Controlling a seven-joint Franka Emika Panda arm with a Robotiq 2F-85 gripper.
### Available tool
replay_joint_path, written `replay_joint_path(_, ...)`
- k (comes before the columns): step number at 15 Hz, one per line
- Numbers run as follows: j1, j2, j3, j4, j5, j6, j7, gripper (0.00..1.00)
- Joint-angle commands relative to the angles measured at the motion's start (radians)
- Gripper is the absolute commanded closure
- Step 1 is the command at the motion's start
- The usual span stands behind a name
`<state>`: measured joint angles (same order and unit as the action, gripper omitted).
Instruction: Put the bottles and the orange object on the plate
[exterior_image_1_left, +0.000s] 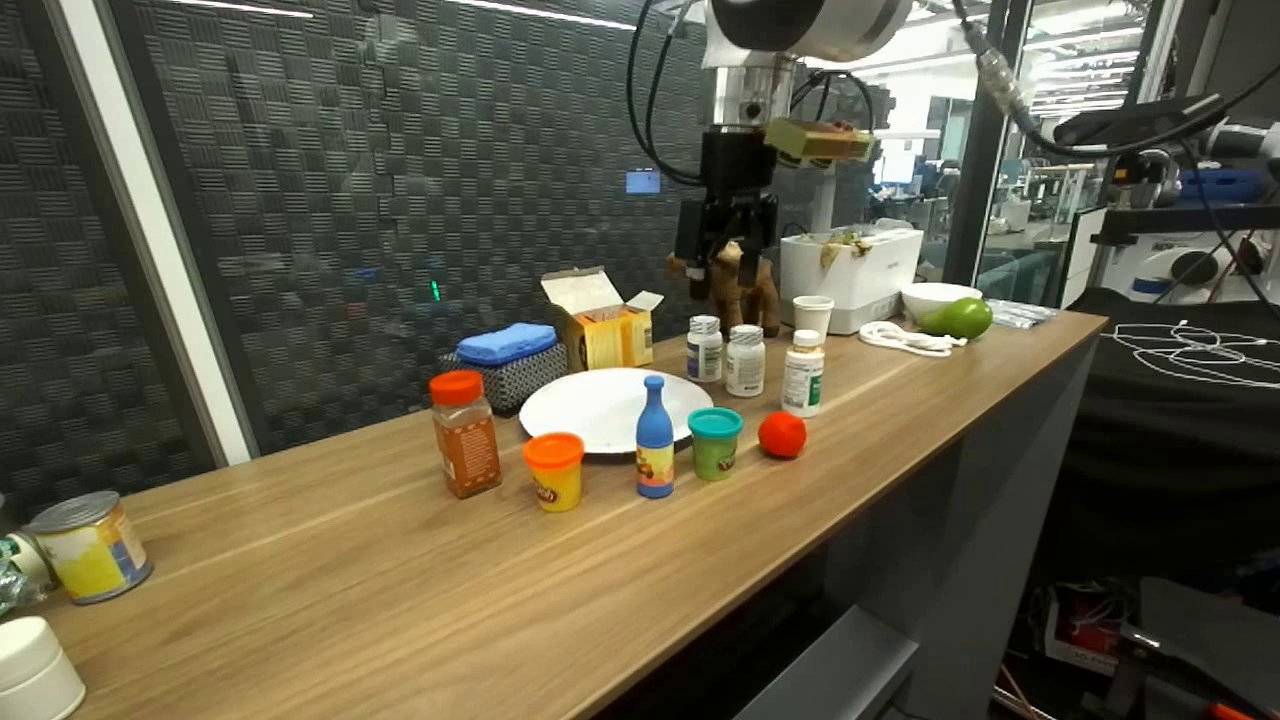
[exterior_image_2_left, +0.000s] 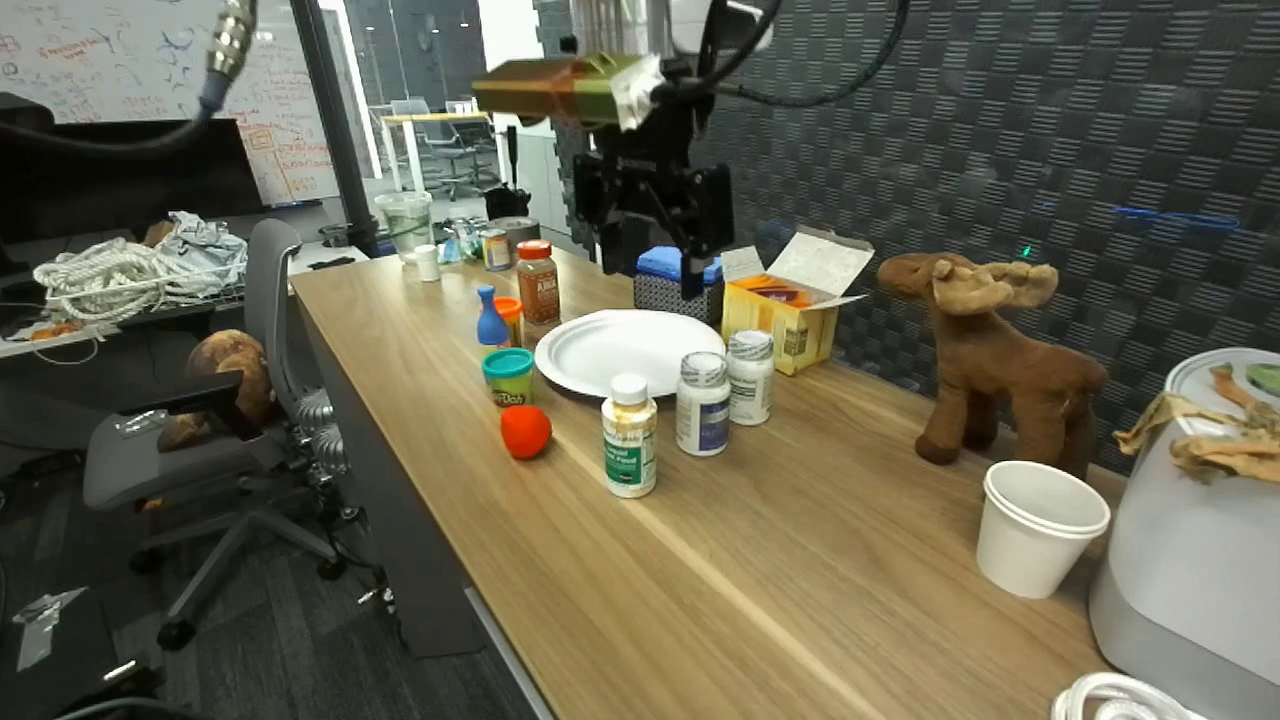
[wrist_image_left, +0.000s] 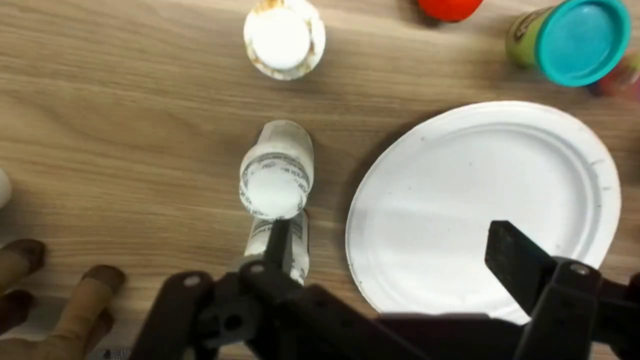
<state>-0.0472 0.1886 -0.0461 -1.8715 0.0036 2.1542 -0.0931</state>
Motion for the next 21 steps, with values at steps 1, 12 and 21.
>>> replay_joint_path(1,-0.02,0.116,-0.004,0.096,0.005,0.073,-0.009,0.0)
replay_joint_path(12,-0.072,0.253,-0.01,0.248,0.014,0.096,-0.015,0.29)
replay_joint_path(21,-0.077,0.268,-0.001,0.276,0.03,-0.012,-0.023,0.81)
